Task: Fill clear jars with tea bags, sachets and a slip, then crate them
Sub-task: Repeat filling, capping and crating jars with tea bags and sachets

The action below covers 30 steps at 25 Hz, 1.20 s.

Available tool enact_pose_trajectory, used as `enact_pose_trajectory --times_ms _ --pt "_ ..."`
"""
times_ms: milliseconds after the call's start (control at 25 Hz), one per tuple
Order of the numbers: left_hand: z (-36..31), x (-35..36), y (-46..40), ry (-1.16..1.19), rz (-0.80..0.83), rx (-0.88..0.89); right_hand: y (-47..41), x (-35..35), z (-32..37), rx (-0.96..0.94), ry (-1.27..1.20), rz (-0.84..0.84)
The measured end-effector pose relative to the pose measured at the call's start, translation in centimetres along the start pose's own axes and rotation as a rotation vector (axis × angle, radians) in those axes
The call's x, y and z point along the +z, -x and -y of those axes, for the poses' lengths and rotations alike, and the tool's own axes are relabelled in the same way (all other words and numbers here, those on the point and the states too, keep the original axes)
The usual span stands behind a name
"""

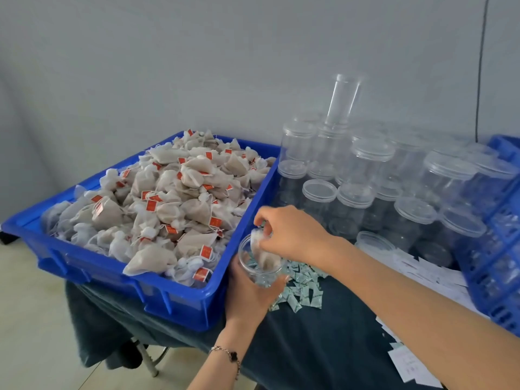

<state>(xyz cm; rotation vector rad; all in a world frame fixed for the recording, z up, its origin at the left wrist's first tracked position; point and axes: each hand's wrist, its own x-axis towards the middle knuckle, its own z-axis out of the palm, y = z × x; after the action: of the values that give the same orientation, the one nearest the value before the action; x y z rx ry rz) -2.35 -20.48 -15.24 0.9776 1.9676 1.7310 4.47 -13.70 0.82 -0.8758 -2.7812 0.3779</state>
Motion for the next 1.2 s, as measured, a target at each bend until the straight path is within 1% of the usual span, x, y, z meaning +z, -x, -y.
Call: enact_pose_trajectory --times_ms 40,200,280,400,480,520,560,640,720,760,800,840,880,960,1000,1040,1160,1200 --pt "0.1 0.0 0.0 -0.005 0.005 -0.007 0.1 0.3 -0.3 0.018 0.033 0.041" --pt "0.1 0.2 -0.1 -0.056 -0.012 -0.025 -2.3 0.7 0.1 0.028 -0.066 -0.087" --pt "0.2 0.2 -0.1 -0.072 -0.004 -0.032 -4.9 1.4 0.9 -0.013 -0.079 -0.088" --pt "0.6 -0.1 -0.1 -0.088 0.047 -0.043 -8.4 3.4 2.2 -0.086 -0.067 0.004" --pt "0.7 -0.1 -0.3 -0.077 0.066 -0.049 -9.6 5.0 2.7 -0.085 -0.049 0.094" --pt "0.7 -0.1 -0.4 -0.085 0.065 -0.047 -9.9 5.7 2.7 -0.076 -0.032 0.093" --pt "0.7 -0.1 -0.4 -0.103 0.064 -0.040 -9.8 6.0 2.6 -0.065 -0.020 0.046" --pt "0.7 -0.1 -0.5 -0.118 0.066 -0.025 -9.2 5.2 2.0 -0.050 -0.067 -0.102" --pt "1.0 0.0 -0.4 -0.096 0.092 -0.031 -7.8 2.6 0.9 -0.049 -0.191 -0.237" --pt "1.2 0.1 -0.3 -0.087 0.106 -0.037 -6.8 0.9 0.3 -0.055 -0.249 -0.272" --pt "1.3 0.1 -0.2 -0.083 0.116 -0.043 -5.6 -0.8 -0.2 -0.065 -0.278 -0.263" --pt "1.4 0.1 -0.2 -0.079 0.116 -0.043 -4.3 -2.1 -0.7 -0.072 -0.275 -0.200" --pt "1.5 0.1 -0.1 -0.071 0.111 -0.039 -3.1 -3.0 -1.0 -0.067 -0.229 -0.081" --pt "1.2 0.1 -0.1 -0.073 0.093 -0.017 -1.2 -3.0 -1.1 -0.065 -0.043 0.225" --pt "1.0 0.1 -0.1 -0.090 0.079 0.001 -1.0 -2.3 -0.9 -0.085 0.029 0.309" --pt "0.9 0.2 -0.2 -0.106 0.068 0.007 -1.4 -1.6 -0.7 -0.107 0.047 0.294" --pt "1.0 0.3 -0.3 -0.069 0.106 -0.057 -5.2 0.2 1.2 -0.086 -0.071 0.054" --pt "1.2 0.2 -0.4 -0.059 0.120 -0.069 -7.0 0.9 1.9 -0.065 -0.110 0.027"
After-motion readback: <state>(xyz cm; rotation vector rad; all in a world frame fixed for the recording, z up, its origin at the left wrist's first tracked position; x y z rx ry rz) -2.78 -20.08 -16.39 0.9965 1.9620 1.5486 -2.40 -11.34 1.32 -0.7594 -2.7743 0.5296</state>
